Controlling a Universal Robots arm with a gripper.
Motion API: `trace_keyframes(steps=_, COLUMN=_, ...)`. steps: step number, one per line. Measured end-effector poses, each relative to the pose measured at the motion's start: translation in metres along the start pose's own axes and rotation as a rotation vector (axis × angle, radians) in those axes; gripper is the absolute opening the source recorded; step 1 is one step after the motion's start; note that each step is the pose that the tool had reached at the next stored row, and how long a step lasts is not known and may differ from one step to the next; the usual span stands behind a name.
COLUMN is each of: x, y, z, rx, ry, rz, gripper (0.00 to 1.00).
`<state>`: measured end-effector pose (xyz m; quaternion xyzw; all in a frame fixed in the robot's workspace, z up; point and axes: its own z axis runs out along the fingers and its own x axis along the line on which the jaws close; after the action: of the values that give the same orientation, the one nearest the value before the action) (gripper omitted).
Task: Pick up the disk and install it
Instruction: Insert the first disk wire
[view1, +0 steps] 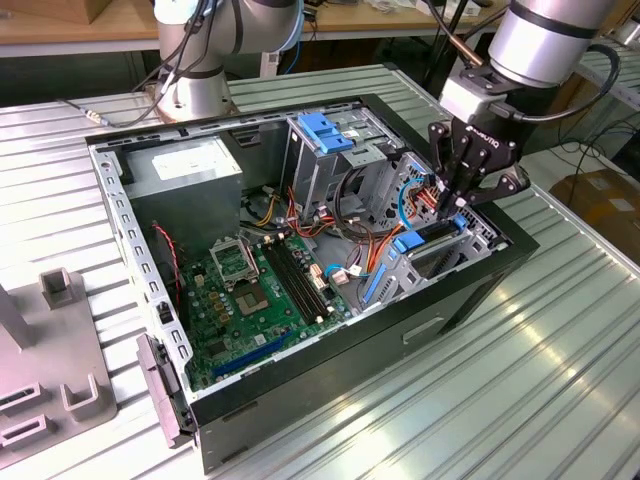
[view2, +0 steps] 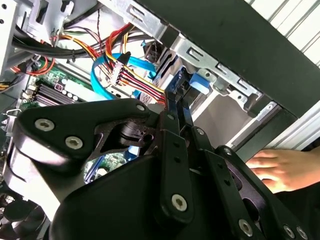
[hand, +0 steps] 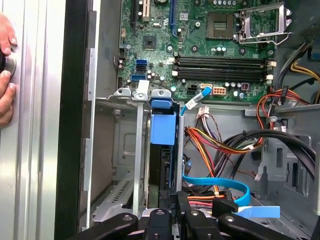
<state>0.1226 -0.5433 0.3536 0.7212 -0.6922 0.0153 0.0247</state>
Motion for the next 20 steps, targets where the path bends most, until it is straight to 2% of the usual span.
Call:
trace_keyframes(steps=2, x=0.0013, y=0.0024, z=0.0011, rx=0.0, ry=-0.0002, rz=0.0, gripper=0.17)
trace_keyframes(steps=12, x=0.0014, y=0.0007, z=0.0047, rx=-0.0001, ry=0.0, rz=-0.004, gripper=0.17)
trace_keyframes(steps=20, x=0.0017, y=0.0019, z=0.0062, rx=0.0002, ry=-0.0001, rz=-0.009, gripper=0.17)
